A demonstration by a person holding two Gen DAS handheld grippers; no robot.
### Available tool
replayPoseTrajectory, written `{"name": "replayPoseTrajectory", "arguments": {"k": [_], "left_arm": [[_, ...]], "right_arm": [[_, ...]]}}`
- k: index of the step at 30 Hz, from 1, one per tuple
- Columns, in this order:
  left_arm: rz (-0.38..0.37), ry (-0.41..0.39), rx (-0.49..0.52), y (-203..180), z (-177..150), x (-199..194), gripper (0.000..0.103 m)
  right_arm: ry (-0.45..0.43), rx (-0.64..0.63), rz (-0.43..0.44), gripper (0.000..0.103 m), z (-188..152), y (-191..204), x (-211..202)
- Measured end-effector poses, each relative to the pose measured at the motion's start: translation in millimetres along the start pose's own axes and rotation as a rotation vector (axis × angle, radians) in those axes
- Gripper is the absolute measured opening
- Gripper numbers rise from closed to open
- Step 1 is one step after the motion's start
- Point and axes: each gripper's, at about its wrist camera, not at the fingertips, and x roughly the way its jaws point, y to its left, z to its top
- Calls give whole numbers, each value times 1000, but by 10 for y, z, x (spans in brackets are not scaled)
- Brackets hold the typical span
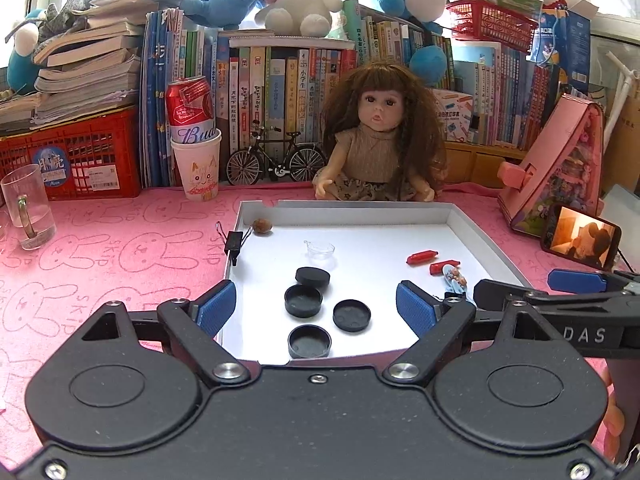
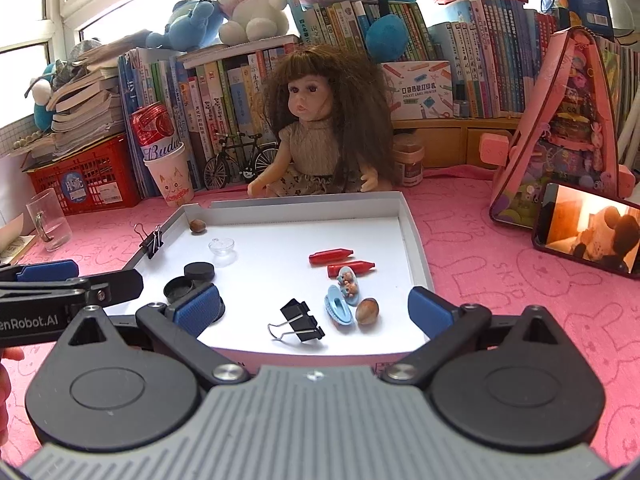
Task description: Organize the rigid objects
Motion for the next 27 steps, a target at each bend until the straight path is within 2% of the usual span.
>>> {"name": "replayPoseTrajectory", "arguments": {"k": [13, 27], "left_arm": [[-1, 13, -11, 53, -242, -154, 87], [77, 98, -19, 123, -615, 30, 87]], "right_arm": [[32, -6, -14, 103, -170, 23, -77], [134, -53, -86, 103, -533, 44, 94]]}}
